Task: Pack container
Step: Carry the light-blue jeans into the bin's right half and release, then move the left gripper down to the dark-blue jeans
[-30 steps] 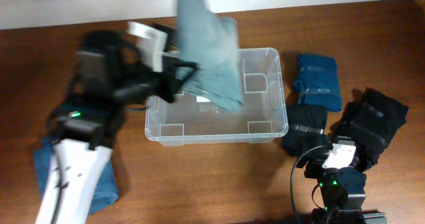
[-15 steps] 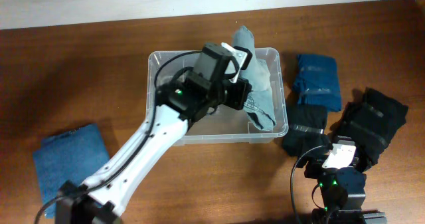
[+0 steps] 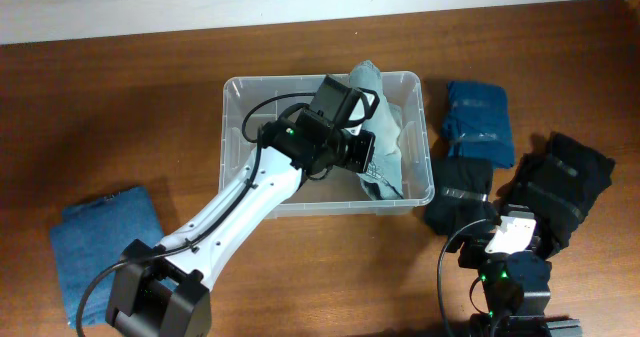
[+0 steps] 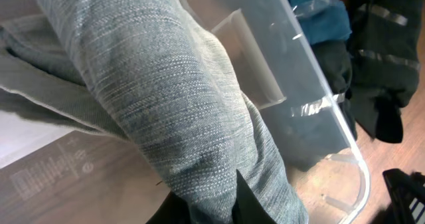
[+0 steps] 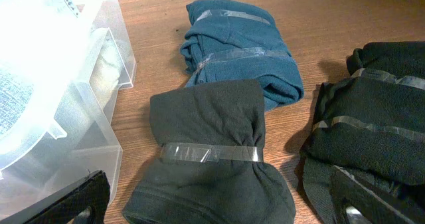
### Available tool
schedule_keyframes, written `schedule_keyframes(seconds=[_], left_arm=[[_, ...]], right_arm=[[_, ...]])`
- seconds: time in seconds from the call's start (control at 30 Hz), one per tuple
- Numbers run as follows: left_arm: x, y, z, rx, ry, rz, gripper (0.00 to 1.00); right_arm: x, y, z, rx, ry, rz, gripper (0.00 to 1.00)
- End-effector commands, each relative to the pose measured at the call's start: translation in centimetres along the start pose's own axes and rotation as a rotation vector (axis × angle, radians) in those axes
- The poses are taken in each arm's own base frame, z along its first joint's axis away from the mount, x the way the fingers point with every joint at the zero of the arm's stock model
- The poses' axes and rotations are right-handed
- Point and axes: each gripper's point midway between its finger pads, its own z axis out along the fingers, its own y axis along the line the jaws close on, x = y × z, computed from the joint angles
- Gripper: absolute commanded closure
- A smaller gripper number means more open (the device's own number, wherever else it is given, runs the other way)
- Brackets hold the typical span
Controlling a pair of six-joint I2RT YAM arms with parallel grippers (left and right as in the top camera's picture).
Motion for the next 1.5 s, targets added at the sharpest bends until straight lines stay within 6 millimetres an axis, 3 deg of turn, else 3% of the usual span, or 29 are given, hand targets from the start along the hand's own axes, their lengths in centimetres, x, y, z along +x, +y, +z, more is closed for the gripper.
schedule_keyframes(seconds=[0.0,0.17,0.37,0.5,0.57,0.73,0.9,1.03,1.27,1.37,1.47], left_arm=[[-0.4,0.0,-0.9,-0.005,-0.005,-0.017,0.74],[-0.4,0.9,-3.8,-0.024,-0.009,-0.046,0.63],[-1.3,1.7,-9.1,-0.041,-0.084,-0.072,0.62],[-1.7,2.4,-10.2,-0.091,-0.121,-0.071,0.61],[-1.0,3.6,-10.2,-0.154,-0.097,-0.082,0.61],[2.5,9.6,-13.3,-0.433,-0.001,-0.169,0.61],[6.3,14.9,-20.0,-0.638,0.036,-0.330,0.61],[10.5,18.5,-26.3,-0.797,0.053,-0.500,0.60],[18.5,22.0,-35.3,-0.994,0.051,-0.842,0.50],[20.9,22.5,-36.7,-1.002,0.002,-0.968,0.47],[22.6,23.1,-36.5,-0.983,-0.048,-1.034,0.35]], right_arm=[[0.1,-0.1,0.1,0.005,-0.002,-0.001,0.02],[0.1,-0.1,0.1,0.005,-0.002,-0.001,0.02],[0.1,-0.1,0.0,0.005,-0.002,-0.001,0.02],[0.1,-0.1,0.1,0.005,-0.002,-0.001,0.02],[0.1,-0.1,0.1,0.005,-0.002,-0.001,0.02],[0.1,-0.1,0.1,0.005,-0.002,-0.001,0.02],[0.1,-0.1,0.1,0.005,-0.002,-0.001,0.02],[0.1,-0.1,0.1,0.005,-0.002,-0.001,0.02],[0.1,-0.1,0.1,0.005,-0.002,-0.001,0.02],[0.1,-0.1,0.1,0.005,-0.002,-0.001,0.02],[0.1,-0.1,0.1,0.005,-0.002,-0.001,0.01]])
